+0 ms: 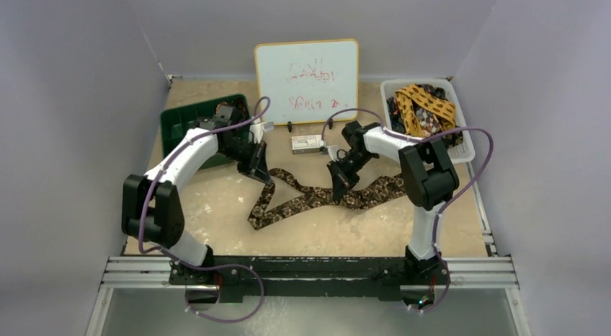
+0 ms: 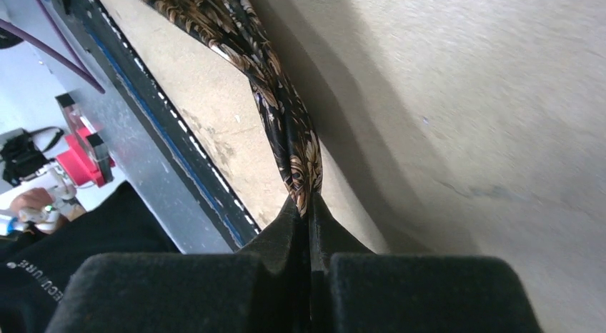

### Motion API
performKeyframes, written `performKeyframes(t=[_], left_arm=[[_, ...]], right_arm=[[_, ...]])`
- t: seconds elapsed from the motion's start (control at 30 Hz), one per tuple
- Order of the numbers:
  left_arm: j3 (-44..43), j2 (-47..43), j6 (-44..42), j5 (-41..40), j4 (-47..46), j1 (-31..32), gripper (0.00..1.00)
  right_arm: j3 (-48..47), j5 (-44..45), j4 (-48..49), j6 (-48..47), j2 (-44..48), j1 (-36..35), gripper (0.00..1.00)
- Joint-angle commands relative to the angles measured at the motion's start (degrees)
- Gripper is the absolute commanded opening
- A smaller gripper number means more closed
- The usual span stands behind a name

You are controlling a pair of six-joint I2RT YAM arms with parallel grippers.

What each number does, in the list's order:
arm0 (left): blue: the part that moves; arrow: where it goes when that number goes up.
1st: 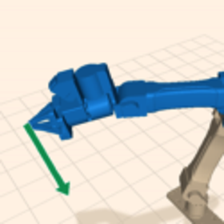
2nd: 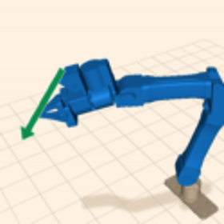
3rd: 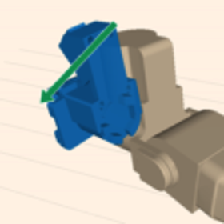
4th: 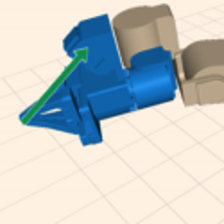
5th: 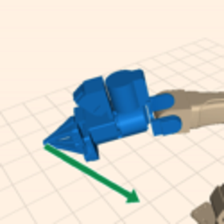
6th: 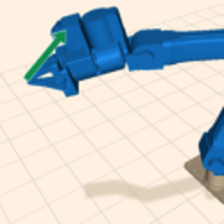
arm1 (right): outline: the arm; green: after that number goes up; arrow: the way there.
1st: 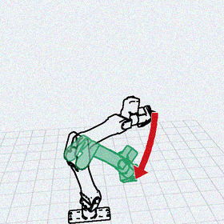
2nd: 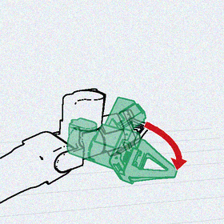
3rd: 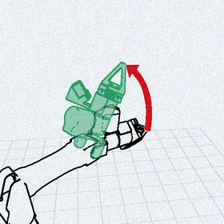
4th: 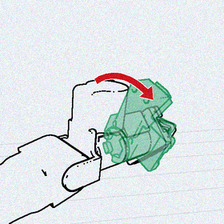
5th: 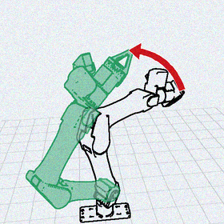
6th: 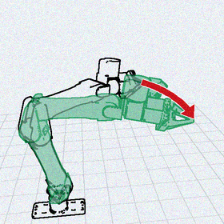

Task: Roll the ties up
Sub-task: Flatten out the tie at the center of the board.

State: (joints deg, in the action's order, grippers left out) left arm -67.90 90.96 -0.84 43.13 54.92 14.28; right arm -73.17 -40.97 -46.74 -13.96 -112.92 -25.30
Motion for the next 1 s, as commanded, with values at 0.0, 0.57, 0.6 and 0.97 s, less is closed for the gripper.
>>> performKeyframes(t=[0.0,0.57,0.6,0.97], left_arm=[[-4.4,-3.3,-1.7,10.1,7.9,0.1,0.00],[-2.5,11.7,5.0,-4.0,9.7,9.1,0.00],[-2.8,12.7,5.1,-5.4,10.1,9.2,0.00],[-1.4,18.0,10.7,-27.4,12.4,9.2,0.13]], right_arm=[[-0.6,-2.2,-5.4,-1.7,3.0,4.0,0.00],[-2.9,2.9,-3.5,5.1,5.3,8.2,0.00],[-2.4,3.0,-3.0,5.4,5.5,8.2,0.00],[-0.3,7.6,0.0,8.5,8.6,8.2,0.28]])
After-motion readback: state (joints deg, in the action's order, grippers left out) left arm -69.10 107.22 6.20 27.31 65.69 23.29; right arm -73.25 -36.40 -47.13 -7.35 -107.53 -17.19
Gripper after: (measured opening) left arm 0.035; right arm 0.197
